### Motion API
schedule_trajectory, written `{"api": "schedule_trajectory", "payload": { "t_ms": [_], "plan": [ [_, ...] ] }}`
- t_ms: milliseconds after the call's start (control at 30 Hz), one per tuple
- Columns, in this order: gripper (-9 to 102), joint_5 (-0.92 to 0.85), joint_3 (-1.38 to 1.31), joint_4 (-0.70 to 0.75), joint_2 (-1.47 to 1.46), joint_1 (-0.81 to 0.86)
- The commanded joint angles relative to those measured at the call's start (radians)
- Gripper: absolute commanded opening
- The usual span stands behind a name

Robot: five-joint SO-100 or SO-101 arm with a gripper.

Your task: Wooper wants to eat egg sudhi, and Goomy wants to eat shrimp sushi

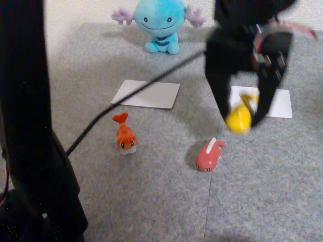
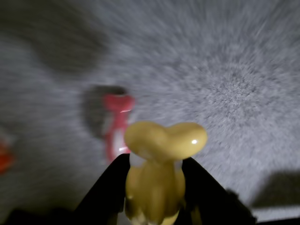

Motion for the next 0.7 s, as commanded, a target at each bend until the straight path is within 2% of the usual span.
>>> {"api": "schedule_trajectory", "payload": {
  "t_ms": [0,200,333,467,667],
  "plan": [
    [1,0.101,-0.018,0.069,0.169,-0.135],
    [1,0.359,-0.018,0.075,0.229,-0.468],
    [1,0.511,-0.015,-0.003,0.167,-0.649],
    [1,0.575,-0.017,-0.126,0.049,-0.723],
    [1,0.578,-0.017,-0.261,-0.164,-0.695]
  ]
}}
